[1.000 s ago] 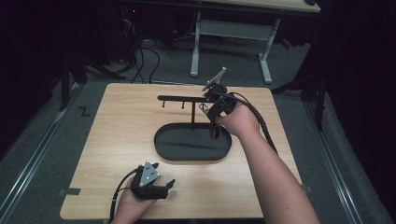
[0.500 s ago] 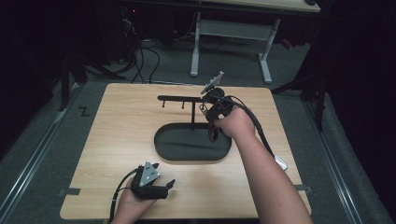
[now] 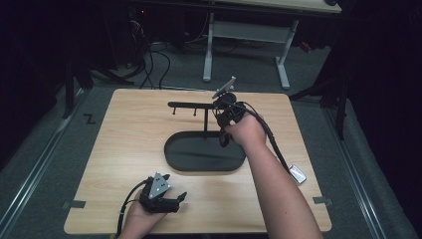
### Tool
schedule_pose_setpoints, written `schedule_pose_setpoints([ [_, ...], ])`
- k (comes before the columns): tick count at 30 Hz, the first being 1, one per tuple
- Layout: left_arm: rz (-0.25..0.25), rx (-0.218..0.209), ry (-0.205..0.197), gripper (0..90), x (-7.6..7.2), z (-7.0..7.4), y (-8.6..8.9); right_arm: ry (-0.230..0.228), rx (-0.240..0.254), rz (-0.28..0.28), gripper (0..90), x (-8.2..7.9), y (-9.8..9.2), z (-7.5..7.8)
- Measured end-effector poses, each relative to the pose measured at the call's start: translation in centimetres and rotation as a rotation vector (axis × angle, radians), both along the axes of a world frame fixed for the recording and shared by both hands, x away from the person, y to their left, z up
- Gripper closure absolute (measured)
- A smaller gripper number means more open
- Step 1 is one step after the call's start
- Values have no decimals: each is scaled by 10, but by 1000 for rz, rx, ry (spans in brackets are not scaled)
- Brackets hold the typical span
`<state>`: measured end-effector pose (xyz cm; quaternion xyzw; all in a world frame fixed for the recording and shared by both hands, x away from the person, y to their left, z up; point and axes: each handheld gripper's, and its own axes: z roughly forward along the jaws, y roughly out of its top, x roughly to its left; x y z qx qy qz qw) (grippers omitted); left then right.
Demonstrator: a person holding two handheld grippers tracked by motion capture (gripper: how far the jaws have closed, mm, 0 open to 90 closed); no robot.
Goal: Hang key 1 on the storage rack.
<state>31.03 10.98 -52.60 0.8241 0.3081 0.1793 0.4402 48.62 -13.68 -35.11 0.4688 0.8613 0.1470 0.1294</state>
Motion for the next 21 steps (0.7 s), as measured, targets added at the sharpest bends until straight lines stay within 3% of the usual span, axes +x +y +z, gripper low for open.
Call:
schedule_pose_setpoints([
  [9, -3, -1, 2, 160, 0, 0, 0, -5, 3, 4, 763, -4, 1, -4],
  [21, -9, 6, -2, 160, 0, -1, -3, -29, 17, 27, 619, -35, -10, -1],
])
